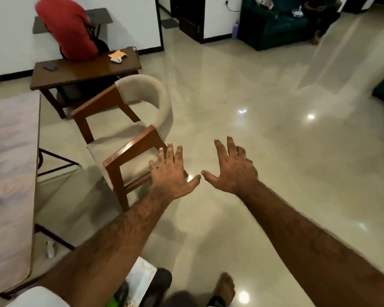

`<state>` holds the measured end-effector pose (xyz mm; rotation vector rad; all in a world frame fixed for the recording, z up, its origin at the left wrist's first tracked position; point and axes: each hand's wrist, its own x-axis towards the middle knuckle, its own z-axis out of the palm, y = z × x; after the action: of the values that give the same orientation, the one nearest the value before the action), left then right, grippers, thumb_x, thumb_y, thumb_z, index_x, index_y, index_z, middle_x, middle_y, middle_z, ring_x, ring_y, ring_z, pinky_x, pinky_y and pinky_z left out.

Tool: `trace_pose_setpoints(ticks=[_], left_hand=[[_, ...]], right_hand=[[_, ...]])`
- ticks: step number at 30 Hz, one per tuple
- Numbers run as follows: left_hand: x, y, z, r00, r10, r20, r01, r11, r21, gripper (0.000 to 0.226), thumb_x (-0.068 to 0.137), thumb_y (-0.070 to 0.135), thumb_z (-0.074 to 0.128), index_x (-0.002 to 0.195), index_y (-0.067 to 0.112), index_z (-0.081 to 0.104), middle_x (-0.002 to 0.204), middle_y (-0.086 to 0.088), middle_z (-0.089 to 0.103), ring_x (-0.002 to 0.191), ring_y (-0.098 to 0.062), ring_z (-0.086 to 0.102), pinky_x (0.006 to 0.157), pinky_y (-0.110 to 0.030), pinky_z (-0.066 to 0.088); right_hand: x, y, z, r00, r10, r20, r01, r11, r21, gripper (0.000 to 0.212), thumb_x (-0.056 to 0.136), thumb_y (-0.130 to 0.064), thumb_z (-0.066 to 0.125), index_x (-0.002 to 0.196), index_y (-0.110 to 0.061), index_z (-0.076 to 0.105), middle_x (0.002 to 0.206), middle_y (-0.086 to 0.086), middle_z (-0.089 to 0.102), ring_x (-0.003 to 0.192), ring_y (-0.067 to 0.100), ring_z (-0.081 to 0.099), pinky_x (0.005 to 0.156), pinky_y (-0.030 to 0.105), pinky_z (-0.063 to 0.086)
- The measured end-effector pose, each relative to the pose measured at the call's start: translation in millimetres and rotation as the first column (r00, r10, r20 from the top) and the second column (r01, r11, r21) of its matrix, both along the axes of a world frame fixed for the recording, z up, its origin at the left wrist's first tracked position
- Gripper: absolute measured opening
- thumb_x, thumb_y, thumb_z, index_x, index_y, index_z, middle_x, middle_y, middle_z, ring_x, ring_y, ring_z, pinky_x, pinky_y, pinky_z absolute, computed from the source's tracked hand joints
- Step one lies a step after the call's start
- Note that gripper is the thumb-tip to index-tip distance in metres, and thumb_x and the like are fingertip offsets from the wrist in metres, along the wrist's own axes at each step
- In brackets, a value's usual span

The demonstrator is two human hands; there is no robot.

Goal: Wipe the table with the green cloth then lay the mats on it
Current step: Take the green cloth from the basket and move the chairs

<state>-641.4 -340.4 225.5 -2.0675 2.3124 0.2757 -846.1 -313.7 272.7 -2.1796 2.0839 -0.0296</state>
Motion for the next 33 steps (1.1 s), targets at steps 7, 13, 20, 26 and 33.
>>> trace_pose_setpoints(ticks=[7, 13, 20, 26, 33], left_hand=[[-28.8, -96.3, -6.3, 0.983, 0.178, -0.036, -0.178, 0.984, 0.028, 0.129, 0.083, 0.098, 0.042, 0.174, 0.024, -0.012, 0.184, -0.009, -0.013, 0.170, -0.041, -0.004, 0.130, -0.072, 0.014], [-24.5, -210.0, -40.1, 0.953, 0.292, -0.086, -0.289, 0.956, 0.044, 0.129, 0.084, 0.098, 0.040, 0.173, 0.022, -0.015, 0.184, -0.009, -0.014, 0.170, -0.040, -0.006, 0.131, -0.073, 0.012], [1.8, -330.5, -57.0, 0.897, 0.424, -0.123, -0.407, 0.902, 0.145, 0.128, 0.087, 0.093, 0.048, 0.174, 0.022, -0.014, 0.183, -0.009, -0.016, 0.170, -0.040, -0.006, 0.132, -0.071, 0.012], [24.3, -415.2, -61.5, 0.836, 0.532, -0.130, -0.509, 0.843, 0.176, 0.130, 0.086, 0.094, 0.048, 0.174, 0.021, -0.013, 0.184, -0.008, -0.015, 0.170, -0.039, -0.007, 0.131, -0.072, 0.012], [24.6, -490.1, -80.2, 0.717, 0.690, -0.104, -0.661, 0.719, 0.215, 0.129, 0.085, 0.095, 0.045, 0.173, 0.021, -0.014, 0.184, -0.010, -0.014, 0.170, -0.040, -0.004, 0.130, -0.072, 0.016]], right_hand=[[-43.0, -141.8, -5.3, 0.988, 0.151, 0.026, -0.151, 0.988, 0.016, 0.116, 0.092, -0.085, 0.054, 0.174, -0.030, -0.009, 0.185, 0.011, 0.000, 0.138, 0.045, 0.058, 0.092, 0.058, 0.061], [-42.3, -287.0, -27.1, 0.961, 0.276, -0.005, -0.276, 0.961, 0.015, 0.114, 0.093, -0.083, 0.053, 0.174, -0.032, -0.008, 0.184, 0.006, 0.004, 0.144, 0.040, 0.050, 0.094, 0.059, 0.058], [-12.0, -456.2, -32.5, 0.937, 0.349, 0.010, -0.348, 0.932, 0.100, 0.112, 0.096, -0.079, 0.055, 0.173, -0.030, -0.010, 0.184, 0.005, 0.007, 0.149, 0.041, 0.047, 0.097, 0.061, 0.057], [24.3, -571.0, -37.8, 0.888, 0.459, 0.031, -0.460, 0.882, 0.099, 0.117, 0.098, -0.076, 0.057, 0.172, -0.027, -0.019, 0.181, 0.009, 0.023, 0.129, 0.043, 0.066, 0.087, 0.054, 0.059], [65.0, -693.8, -53.4, 0.745, 0.667, 0.031, -0.666, 0.739, 0.102, 0.116, 0.095, -0.078, 0.058, 0.173, -0.027, -0.011, 0.179, 0.009, 0.025, 0.134, 0.043, 0.061, 0.087, 0.056, 0.060]])
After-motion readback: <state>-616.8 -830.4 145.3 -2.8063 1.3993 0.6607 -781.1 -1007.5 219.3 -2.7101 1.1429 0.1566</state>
